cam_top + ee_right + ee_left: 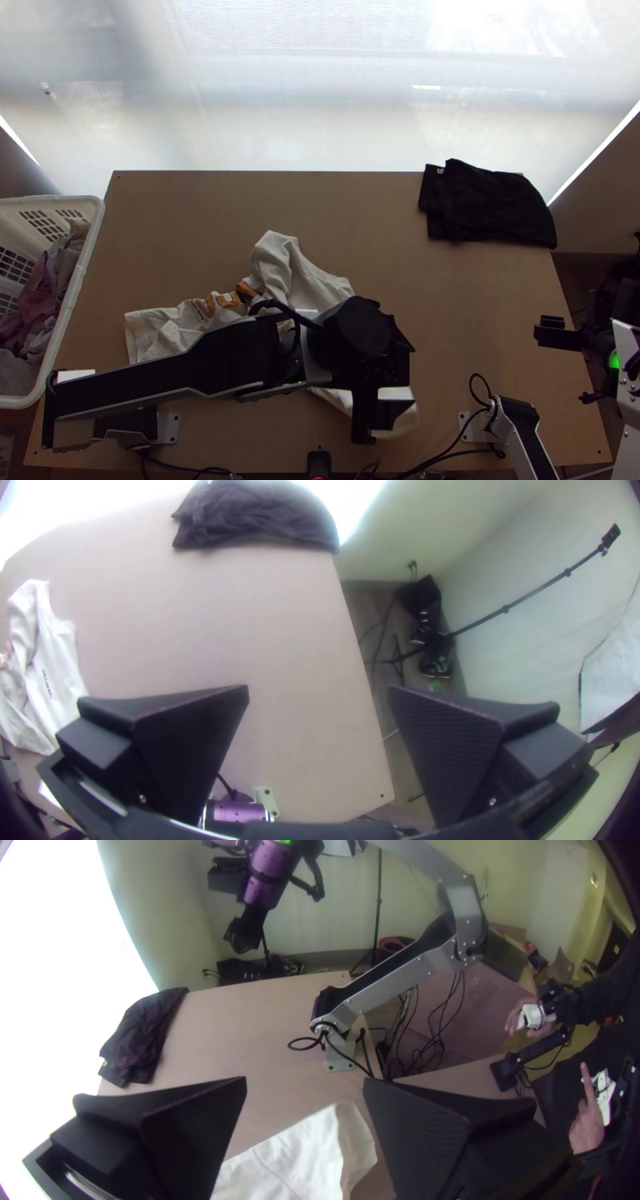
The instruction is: Fold the t-shirt
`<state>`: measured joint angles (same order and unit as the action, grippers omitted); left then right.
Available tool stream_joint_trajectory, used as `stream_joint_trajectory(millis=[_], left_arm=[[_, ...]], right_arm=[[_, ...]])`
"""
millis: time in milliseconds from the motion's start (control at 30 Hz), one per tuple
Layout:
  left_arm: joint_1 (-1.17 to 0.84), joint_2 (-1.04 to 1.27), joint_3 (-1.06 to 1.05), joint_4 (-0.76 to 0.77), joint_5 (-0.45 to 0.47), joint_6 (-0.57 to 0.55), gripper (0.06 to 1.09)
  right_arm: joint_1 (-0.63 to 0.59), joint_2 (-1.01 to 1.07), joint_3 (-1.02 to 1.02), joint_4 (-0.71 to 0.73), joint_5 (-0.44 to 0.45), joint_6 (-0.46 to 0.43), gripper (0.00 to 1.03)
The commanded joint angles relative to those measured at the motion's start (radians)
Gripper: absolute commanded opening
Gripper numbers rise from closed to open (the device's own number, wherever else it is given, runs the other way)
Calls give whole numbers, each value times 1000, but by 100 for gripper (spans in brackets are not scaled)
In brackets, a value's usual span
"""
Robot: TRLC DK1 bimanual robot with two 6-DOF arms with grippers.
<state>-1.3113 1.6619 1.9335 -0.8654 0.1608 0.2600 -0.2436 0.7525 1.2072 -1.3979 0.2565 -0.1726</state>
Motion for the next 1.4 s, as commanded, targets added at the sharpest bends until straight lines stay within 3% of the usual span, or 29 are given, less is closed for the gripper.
stream_joint_trajectory(millis=[0, 167, 267, 333, 433, 567, 667, 800, 933, 1167, 1367], left_arm=[[-39, -39, 61, -18, 6, -76, 105], [109, -151, 32, -198, -21, -10, 105], [273, -220, -93, -325, -14, 27, 105], [389, -245, -179, -452, 39, 78, 104], [497, -333, -392, -472, 54, 128, 104], [623, -416, -608, -477, 54, 183, 104], [633, -456, -686, -566, 54, 254, 104], [652, -481, -739, -584, -12, 312, 104], [761, -484, -786, -598, -99, 446, 104], [868, -525, -877, -600, -262, 654, 104], [949, -524, -880, -598, -265, 745, 103]], right_arm=[[-19, -16, -46, -3, -53, 30, 98], [115, 22, -72, -9, -189, 125, 98], [198, 80, -74, -19, -281, 124, 98], [265, 128, -72, -33, -316, 119, 98], [365, 197, -74, -42, -388, 105, 97], [506, 298, -69, -42, -418, 96, 97], [604, 355, -70, -41, -419, 88, 96], [659, 453, -103, -30, -523, 88, 96], [727, 531, -118, 19, -597, 87, 93], [733, 634, -109, 62, -750, 85, 93], [753, 719, -86, 63, -881, 51, 92]])
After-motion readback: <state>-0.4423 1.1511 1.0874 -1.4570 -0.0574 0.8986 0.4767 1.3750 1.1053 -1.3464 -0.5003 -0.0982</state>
